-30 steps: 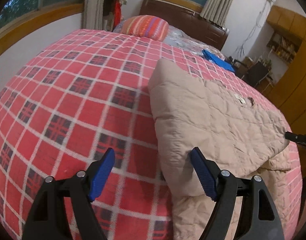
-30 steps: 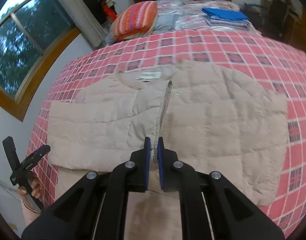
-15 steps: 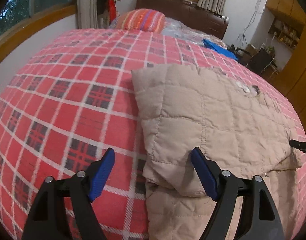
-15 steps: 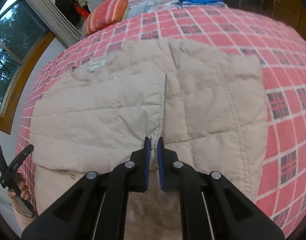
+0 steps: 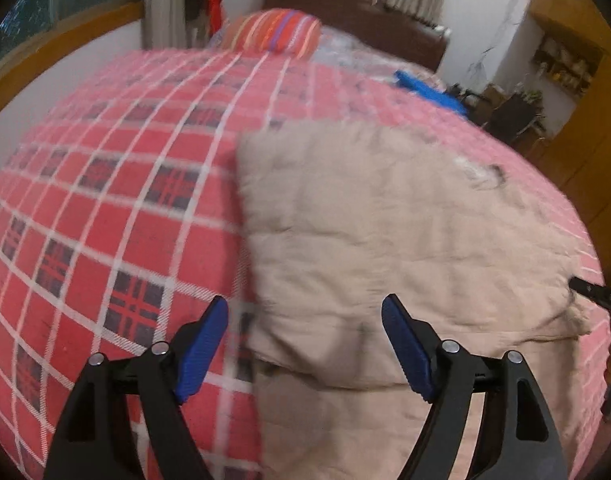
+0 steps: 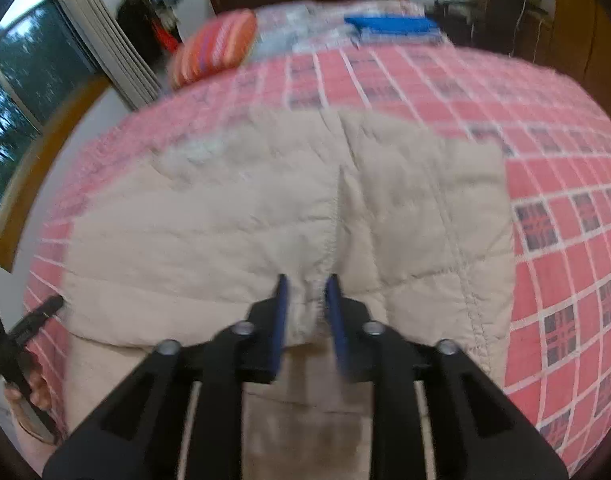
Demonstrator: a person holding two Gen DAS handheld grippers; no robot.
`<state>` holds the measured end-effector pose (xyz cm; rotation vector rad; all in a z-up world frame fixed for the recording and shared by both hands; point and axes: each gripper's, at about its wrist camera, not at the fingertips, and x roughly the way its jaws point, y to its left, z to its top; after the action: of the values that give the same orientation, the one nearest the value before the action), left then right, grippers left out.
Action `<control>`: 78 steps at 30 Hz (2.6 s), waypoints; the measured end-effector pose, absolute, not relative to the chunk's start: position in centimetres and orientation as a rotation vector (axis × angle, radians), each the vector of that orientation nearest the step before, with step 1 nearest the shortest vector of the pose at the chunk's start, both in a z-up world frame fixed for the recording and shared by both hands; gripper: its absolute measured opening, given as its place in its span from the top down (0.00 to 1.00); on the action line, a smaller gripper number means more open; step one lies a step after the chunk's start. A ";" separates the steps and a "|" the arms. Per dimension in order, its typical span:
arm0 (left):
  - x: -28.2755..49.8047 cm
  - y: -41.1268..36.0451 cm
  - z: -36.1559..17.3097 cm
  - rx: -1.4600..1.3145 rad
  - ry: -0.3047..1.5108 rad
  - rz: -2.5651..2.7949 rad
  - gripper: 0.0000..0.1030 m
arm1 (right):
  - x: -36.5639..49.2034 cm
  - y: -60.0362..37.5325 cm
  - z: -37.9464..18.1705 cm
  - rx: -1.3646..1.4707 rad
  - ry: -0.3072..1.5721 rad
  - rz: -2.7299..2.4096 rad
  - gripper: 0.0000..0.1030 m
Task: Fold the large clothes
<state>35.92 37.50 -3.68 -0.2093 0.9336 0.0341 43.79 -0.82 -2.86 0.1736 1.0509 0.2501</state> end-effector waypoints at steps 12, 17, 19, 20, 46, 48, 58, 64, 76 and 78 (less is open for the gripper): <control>37.3 31.6 -6.8 -0.106 1.008 -0.019 0.22 | 41.6 3.6 -0.6 0.097 0.972 0.270 0.72; 37.2 31.6 -6.8 -0.122 1.008 -0.011 0.22 | 41.6 2.1 0.7 0.104 0.961 0.300 0.71; 37.3 31.6 -6.6 -0.126 1.010 -0.008 0.22 | 41.6 1.9 1.3 0.139 0.958 0.306 0.71; 37.4 31.6 -6.5 -0.125 1.010 -0.009 0.22 | 41.2 1.8 1.8 0.149 0.935 0.315 0.71; 33.8 31.1 -4.8 -0.100 0.983 -0.008 0.18 | 38.8 3.6 -3.7 0.122 1.047 0.433 0.52; 32.3 31.7 -4.1 -0.108 0.968 0.008 0.17 | 36.9 2.4 -2.8 0.091 1.039 0.431 0.52; 23.3 34.7 -3.9 -0.067 1.002 0.083 0.15 | 27.6 -3.3 -3.2 0.012 1.043 0.390 0.44; 15.8 38.0 -4.2 -0.072 1.008 0.144 0.12 | 20.3 -7.9 -3.3 0.016 1.044 0.364 0.32; 7.5 39.5 -7.6 -0.179 1.112 0.068 0.11 | 12.3 -10.5 -7.0 0.086 1.148 0.383 0.32; 7.4 39.4 -8.1 -0.209 1.124 0.050 0.11 | 12.2 -10.9 -7.1 0.100 1.148 0.372 0.32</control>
<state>7.40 39.37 -8.14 -0.2093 1.1237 0.0496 12.22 -10.91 -7.09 0.1000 1.1478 0.3719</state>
